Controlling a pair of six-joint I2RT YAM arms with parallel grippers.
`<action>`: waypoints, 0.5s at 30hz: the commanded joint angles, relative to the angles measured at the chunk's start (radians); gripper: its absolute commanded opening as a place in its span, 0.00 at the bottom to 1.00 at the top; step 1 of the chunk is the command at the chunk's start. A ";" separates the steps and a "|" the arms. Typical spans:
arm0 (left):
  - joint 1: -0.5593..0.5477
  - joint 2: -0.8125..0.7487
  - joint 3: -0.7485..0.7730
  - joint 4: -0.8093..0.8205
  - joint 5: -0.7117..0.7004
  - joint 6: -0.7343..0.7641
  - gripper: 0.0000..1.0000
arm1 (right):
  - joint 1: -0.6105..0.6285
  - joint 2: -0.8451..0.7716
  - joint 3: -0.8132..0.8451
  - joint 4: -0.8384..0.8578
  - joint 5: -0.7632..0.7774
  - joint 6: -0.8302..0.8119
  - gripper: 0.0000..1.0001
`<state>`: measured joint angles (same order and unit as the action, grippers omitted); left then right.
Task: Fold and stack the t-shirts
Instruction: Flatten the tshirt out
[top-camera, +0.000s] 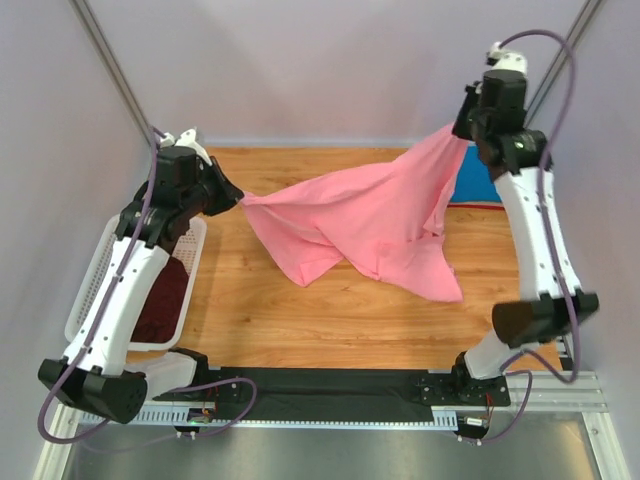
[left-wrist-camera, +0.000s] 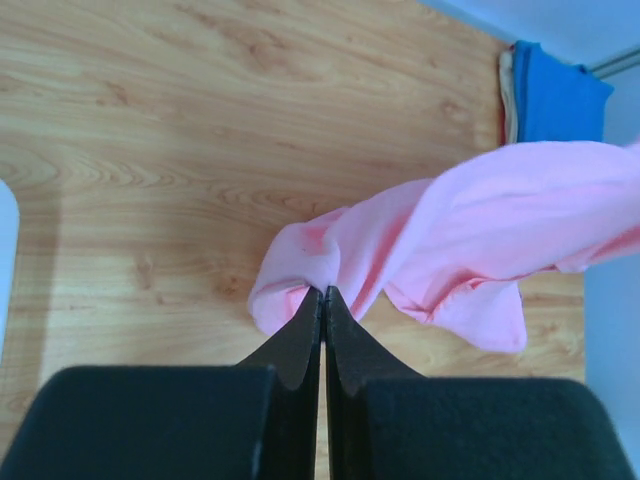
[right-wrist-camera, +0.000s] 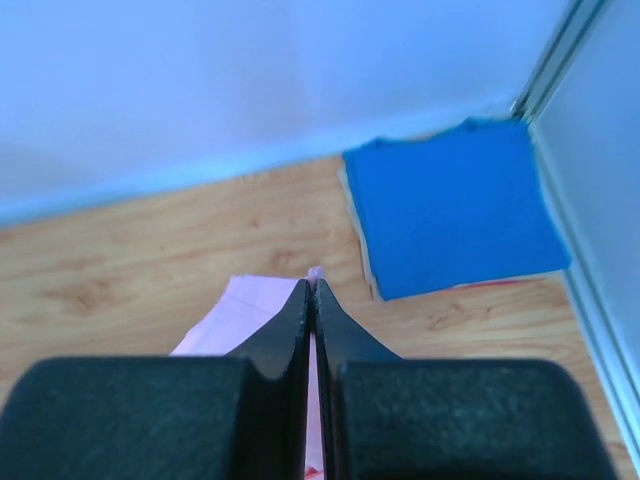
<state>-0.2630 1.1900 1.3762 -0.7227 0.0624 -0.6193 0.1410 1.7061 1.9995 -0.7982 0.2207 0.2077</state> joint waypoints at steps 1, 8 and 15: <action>0.010 -0.059 0.076 -0.075 -0.036 -0.036 0.00 | -0.001 -0.210 -0.033 0.013 0.124 -0.011 0.00; 0.010 -0.171 0.208 -0.164 -0.046 -0.059 0.00 | -0.003 -0.611 -0.067 0.037 0.209 -0.014 0.00; 0.010 -0.308 0.285 -0.182 0.056 -0.095 0.00 | -0.001 -0.822 0.013 -0.050 0.181 -0.015 0.00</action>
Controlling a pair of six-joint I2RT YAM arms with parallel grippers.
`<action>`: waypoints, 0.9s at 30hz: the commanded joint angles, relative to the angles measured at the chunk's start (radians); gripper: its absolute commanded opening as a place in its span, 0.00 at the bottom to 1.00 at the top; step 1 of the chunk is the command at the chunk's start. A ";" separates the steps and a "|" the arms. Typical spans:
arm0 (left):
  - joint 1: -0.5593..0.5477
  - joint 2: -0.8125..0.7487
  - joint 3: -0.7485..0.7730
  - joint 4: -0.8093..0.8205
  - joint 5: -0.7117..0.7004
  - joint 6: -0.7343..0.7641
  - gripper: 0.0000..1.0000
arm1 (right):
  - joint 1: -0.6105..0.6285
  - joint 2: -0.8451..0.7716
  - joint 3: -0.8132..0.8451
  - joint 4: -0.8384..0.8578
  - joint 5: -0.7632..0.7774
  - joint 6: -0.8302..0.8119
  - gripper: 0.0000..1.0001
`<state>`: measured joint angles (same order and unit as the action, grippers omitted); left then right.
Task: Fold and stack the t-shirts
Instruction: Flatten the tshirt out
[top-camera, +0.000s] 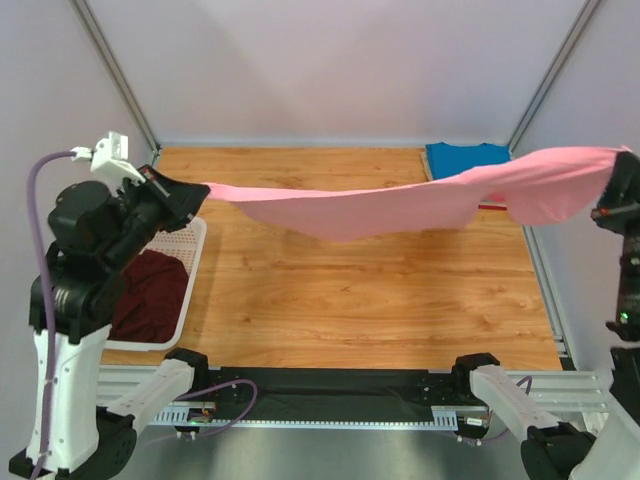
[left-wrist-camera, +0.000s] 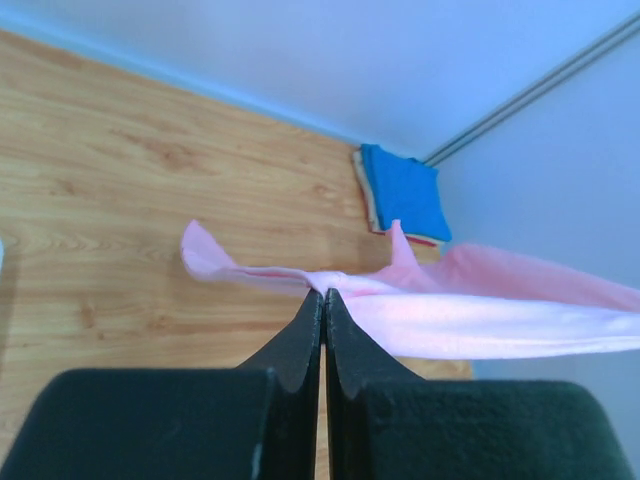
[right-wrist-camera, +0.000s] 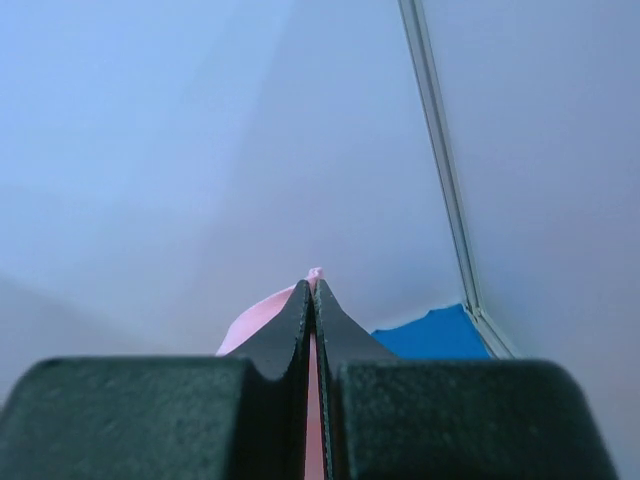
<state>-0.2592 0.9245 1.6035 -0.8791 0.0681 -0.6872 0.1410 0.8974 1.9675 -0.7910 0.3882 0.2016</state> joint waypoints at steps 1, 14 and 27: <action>0.006 -0.052 0.079 -0.038 0.062 -0.034 0.00 | -0.003 -0.035 0.068 -0.077 0.009 -0.005 0.00; 0.006 -0.078 0.256 -0.204 0.122 -0.008 0.00 | 0.000 -0.134 0.160 -0.137 -0.121 -0.008 0.00; 0.006 -0.046 0.108 -0.159 -0.126 0.132 0.00 | -0.001 -0.085 -0.159 0.085 -0.310 -0.028 0.00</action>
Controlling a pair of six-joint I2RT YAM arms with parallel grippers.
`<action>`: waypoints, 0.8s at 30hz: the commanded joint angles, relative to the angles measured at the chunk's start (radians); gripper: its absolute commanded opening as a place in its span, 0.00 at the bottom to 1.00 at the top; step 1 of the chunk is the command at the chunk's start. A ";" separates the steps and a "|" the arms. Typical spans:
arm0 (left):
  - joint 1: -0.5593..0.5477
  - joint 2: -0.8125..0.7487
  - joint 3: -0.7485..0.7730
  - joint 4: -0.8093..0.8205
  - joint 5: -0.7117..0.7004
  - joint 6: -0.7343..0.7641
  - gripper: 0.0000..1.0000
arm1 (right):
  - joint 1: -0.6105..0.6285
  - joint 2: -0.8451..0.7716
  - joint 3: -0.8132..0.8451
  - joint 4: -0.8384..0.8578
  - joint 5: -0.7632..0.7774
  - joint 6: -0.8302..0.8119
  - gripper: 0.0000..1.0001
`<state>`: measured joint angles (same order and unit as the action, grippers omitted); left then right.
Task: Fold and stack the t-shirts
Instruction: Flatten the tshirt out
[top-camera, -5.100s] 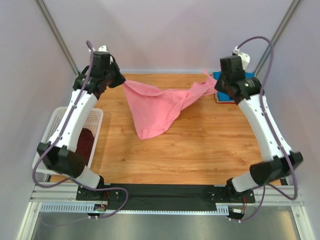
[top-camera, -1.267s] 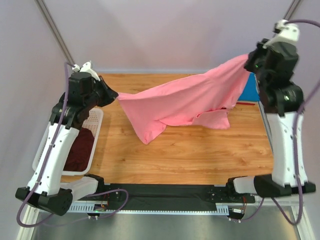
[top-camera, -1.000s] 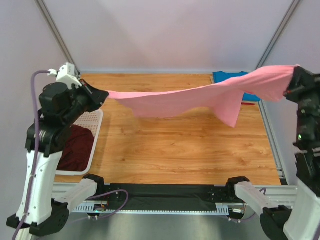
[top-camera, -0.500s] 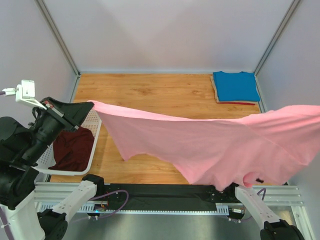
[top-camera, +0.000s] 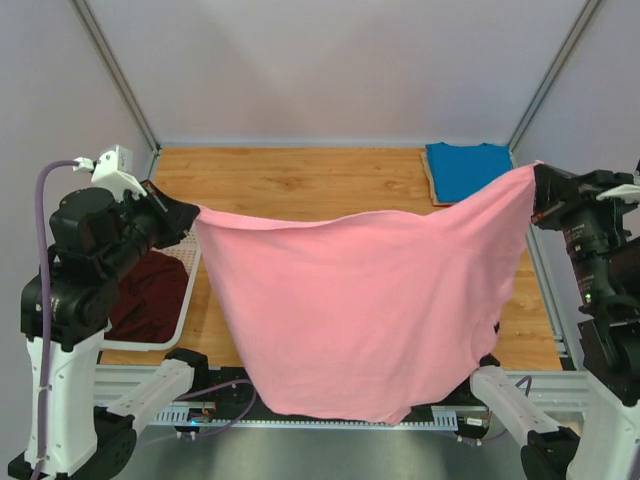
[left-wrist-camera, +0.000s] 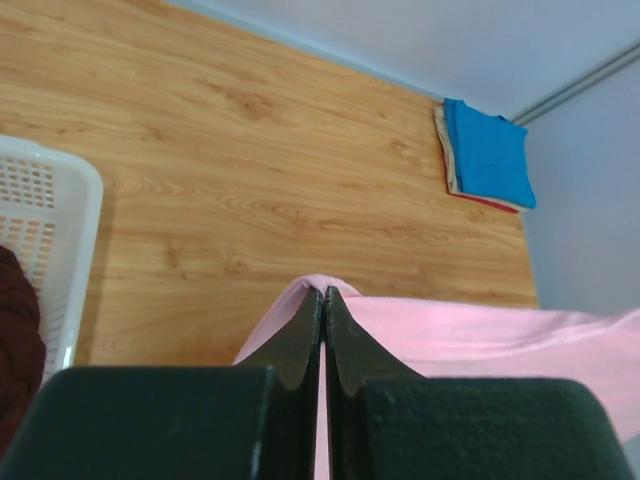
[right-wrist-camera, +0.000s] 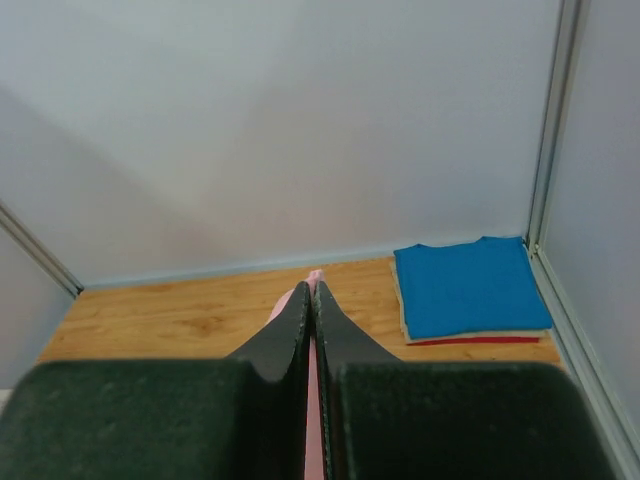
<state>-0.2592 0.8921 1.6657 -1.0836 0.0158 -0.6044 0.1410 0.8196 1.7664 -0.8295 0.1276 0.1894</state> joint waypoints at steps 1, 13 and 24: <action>0.006 -0.016 0.064 0.047 -0.076 0.046 0.00 | -0.001 0.009 0.059 0.113 -0.054 -0.018 0.00; 0.006 -0.097 0.124 0.019 0.018 0.034 0.00 | 0.000 -0.089 0.160 -0.011 -0.161 0.021 0.00; 0.006 -0.111 0.264 -0.216 -0.027 -0.006 0.00 | -0.001 -0.126 0.335 -0.261 -0.152 0.061 0.00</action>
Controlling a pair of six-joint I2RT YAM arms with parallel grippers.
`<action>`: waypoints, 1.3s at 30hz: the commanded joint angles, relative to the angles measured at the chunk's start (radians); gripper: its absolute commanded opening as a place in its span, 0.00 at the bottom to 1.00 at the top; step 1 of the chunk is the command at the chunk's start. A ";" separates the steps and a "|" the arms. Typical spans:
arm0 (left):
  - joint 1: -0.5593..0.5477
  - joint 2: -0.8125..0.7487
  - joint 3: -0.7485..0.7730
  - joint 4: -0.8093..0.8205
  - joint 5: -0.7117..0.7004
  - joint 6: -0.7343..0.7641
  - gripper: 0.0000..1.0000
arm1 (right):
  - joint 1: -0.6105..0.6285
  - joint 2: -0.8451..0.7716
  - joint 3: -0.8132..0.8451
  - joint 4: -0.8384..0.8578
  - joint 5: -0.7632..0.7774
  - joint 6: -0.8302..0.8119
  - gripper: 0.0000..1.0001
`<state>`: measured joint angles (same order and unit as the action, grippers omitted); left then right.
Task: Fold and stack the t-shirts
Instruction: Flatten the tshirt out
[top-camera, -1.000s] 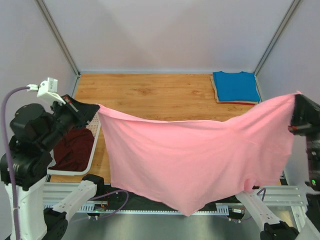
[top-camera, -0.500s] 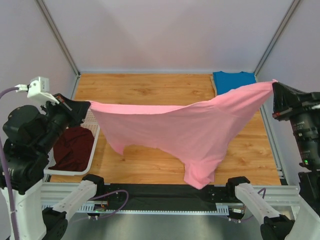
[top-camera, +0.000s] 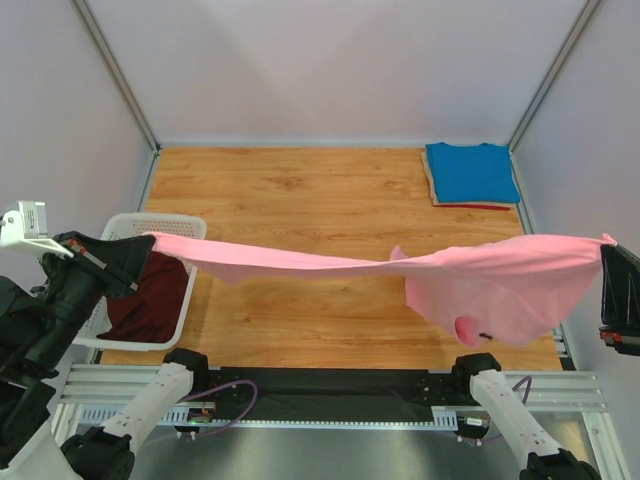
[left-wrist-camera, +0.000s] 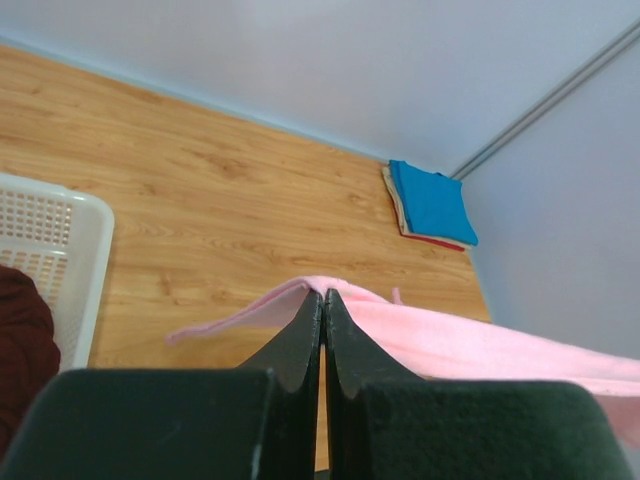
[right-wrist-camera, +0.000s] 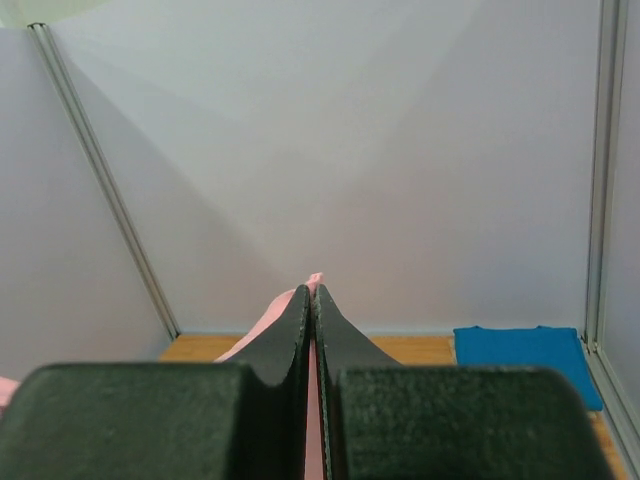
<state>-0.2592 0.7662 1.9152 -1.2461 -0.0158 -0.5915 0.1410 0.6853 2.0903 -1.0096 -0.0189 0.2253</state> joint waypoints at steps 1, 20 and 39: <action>0.006 0.018 0.008 -0.046 0.029 -0.025 0.00 | 0.000 0.007 0.005 -0.077 -0.001 0.028 0.00; 0.127 0.611 -0.294 0.408 -0.158 0.061 0.00 | -0.003 0.503 -0.711 0.965 -0.095 -0.142 0.00; 0.252 1.090 -0.102 0.659 0.062 0.142 0.00 | -0.001 1.083 -0.501 1.176 -0.159 -0.146 0.00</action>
<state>-0.0139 1.9209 1.7611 -0.6312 0.0051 -0.4866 0.1413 1.7847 1.4857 0.1322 -0.1848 0.0956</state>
